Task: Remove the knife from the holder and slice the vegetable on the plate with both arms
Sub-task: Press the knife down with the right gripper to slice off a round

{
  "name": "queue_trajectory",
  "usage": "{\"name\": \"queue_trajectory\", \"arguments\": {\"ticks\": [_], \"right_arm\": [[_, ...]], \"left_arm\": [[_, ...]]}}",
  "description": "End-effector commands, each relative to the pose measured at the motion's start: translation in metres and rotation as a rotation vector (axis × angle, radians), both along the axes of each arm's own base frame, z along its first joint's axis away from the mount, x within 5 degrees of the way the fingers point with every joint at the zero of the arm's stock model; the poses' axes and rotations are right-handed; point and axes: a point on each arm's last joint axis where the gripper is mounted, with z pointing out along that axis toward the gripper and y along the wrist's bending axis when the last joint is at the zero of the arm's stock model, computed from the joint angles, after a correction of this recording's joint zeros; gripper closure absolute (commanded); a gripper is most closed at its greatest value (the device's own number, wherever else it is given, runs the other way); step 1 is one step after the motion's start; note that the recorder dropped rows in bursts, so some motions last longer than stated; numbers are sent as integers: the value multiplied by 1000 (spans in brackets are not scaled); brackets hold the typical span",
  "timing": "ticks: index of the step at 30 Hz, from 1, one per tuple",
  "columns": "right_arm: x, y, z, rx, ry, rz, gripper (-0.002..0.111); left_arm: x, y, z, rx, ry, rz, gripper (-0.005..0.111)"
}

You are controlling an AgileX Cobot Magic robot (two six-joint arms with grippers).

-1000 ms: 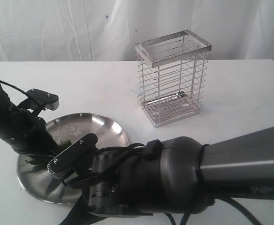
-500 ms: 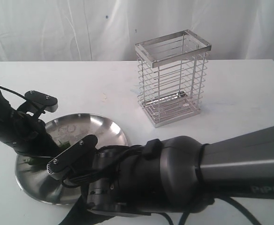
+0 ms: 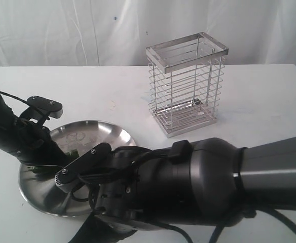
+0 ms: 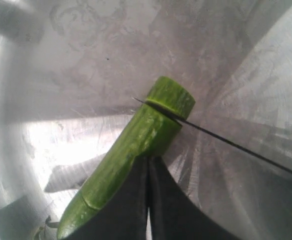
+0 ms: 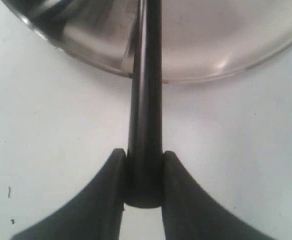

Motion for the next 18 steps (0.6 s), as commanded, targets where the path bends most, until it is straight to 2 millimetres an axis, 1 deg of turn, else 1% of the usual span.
{"name": "queue_trajectory", "arguments": {"ticks": [1, 4, 7, 11, 15, 18], "right_arm": [[-2, -1, 4, -5, 11, 32, 108], [0, 2, 5, 24, 3, 49, 108], [6, 9, 6, 30, -3, 54, 108], [17, 19, 3, -26, -10, 81, 108], [24, 26, -5, -56, 10, 101, 108], [24, 27, -13, -81, 50, 98, 108]], "left_arm": [[-6, -1, -15, -1, 84, 5, 107], [-6, -2, -16, -1, 91, 3, 107], [-7, -2, -16, -4, 99, 5, 107], [-7, -2, -16, -5, 105, 4, 107], [-8, -2, -16, -6, 109, 3, 107], [-8, -2, -16, -6, 111, 2, 107]]}}
